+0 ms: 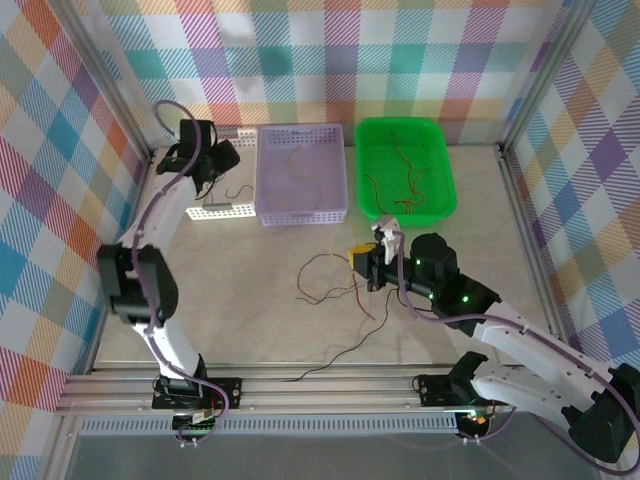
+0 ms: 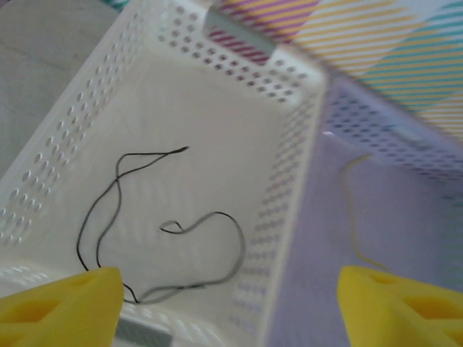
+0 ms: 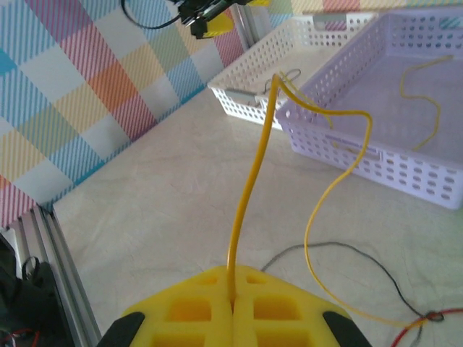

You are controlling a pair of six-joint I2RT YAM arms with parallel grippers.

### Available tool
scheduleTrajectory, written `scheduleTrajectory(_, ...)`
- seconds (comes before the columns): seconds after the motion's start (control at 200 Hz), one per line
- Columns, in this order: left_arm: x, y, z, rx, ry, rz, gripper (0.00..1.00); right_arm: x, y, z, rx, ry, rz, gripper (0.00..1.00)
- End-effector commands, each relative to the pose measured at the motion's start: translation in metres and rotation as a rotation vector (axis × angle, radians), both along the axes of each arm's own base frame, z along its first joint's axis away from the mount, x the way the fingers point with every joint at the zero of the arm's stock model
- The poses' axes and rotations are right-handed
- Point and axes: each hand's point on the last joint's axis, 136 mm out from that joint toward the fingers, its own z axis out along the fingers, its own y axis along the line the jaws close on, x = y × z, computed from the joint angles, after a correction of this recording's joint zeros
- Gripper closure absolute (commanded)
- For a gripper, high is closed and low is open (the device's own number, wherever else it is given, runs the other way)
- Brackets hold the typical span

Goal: Untangle the cables

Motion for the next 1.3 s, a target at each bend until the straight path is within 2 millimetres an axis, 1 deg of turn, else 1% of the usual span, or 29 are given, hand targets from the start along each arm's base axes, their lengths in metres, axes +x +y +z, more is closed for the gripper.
scheduleTrajectory(0.0,-0.035,-0.015,0.029,-0.147,-0.037,-0.045,0.19,-0.003,0.003,0.029,0.028,0.015,0.012,1.0)
scheduleTrajectory(0.04,-0.047,-0.023,0.033,-0.18,-0.04,-0.067,0.18,-0.001,0.003,0.04,0.033,0.01,0.003,1.0)
scheduleTrajectory(0.05,-0.05,-0.024,0.034,-0.186,-0.04,-0.071,0.18,-0.001,0.003,0.04,0.032,0.011,0.001,1.0)
scheduleTrajectory(0.135,-0.076,-0.043,0.036,-0.254,-0.038,-0.131,0.18,0.003,0.005,0.064,0.032,0.007,-0.001,1.0)
scheduleTrajectory(0.155,-0.084,-0.048,0.039,-0.262,-0.043,-0.149,0.18,0.003,0.006,0.072,0.033,0.003,0.0,1.0)
scheduleTrajectory(0.23,-0.111,-0.063,0.043,-0.271,-0.051,-0.205,0.18,0.004,0.009,0.096,0.032,-0.007,0.015,1.0)
scheduleTrajectory(0.315,-0.139,-0.07,0.045,-0.257,-0.065,-0.25,0.18,0.006,0.011,0.124,0.039,-0.038,0.02,1.0)
scheduleTrajectory(0.435,-0.172,-0.069,0.044,-0.197,-0.05,-0.305,0.18,0.008,0.014,0.158,0.023,-0.074,0.029,1.0)
scheduleTrajectory(0.515,-0.188,-0.072,0.041,-0.178,-0.047,-0.359,0.18,0.01,0.018,0.173,0.013,-0.079,0.041,1.0)
scheduleTrajectory(0.585,-0.201,-0.082,0.039,-0.213,-0.062,-0.422,0.18,0.01,0.019,0.187,0.027,-0.099,0.046,1.0)
scheduleTrajectory(0.625,-0.208,-0.089,0.04,-0.245,-0.084,-0.458,0.18,0.013,0.021,0.191,0.036,-0.114,0.043,1.0)
scheduleTrajectory(0.65,-0.212,-0.093,0.04,-0.266,-0.096,-0.479,0.18,0.014,0.021,0.194,0.038,-0.117,0.039,1.0)
scheduleTrajectory(0.695,-0.219,-0.099,0.045,-0.293,-0.136,-0.513,0.18,0.012,0.022,0.202,0.044,-0.116,0.047,1.0)
scheduleTrajectory(0.745,-0.224,-0.101,0.046,-0.298,-0.16,-0.527,0.17,0.008,0.023,0.214,0.062,-0.126,0.069,1.0)
scheduleTrajectory(0.795,-0.228,-0.103,0.045,-0.296,-0.176,-0.547,0.17,0.01,0.023,0.222,0.071,-0.148,0.061,1.0)
scheduleTrajectory(0.885,-0.23,-0.1,0.032,-0.272,-0.153,-0.546,0.17,0.02,0.022,0.232,0.044,-0.183,0.024,1.0)
scheduleTrajectory(0.965,-0.23,-0.093,0.015,-0.237,-0.112,-0.513,0.17,0.024,0.028,0.243,0.035,-0.207,0.04,1.0)
scheduleTrajectory(1.01,-0.229,-0.091,0.01,-0.223,-0.098,-0.506,0.17,0.026,0.031,0.25,0.035,-0.222,0.043,1.0)
scheduleTrajectory(1.095,-0.23,-0.095,0.012,-0.233,-0.097,-0.522,0.17,0.028,0.035,0.266,0.036,-0.237,0.05,1.0)
scheduleTrajectory(1.215,-0.236,-0.111,0.02,-0.287,-0.12,-0.585,0.17,0.016,0.045,0.294,0.108,-0.276,0.137,1.0)
scheduleTrajectory(1.295,-0.241,-0.121,0.026,-0.331,-0.137,-0.613,0.17,0.025,0.049,0.301,0.108,-0.284,0.12,1.0)
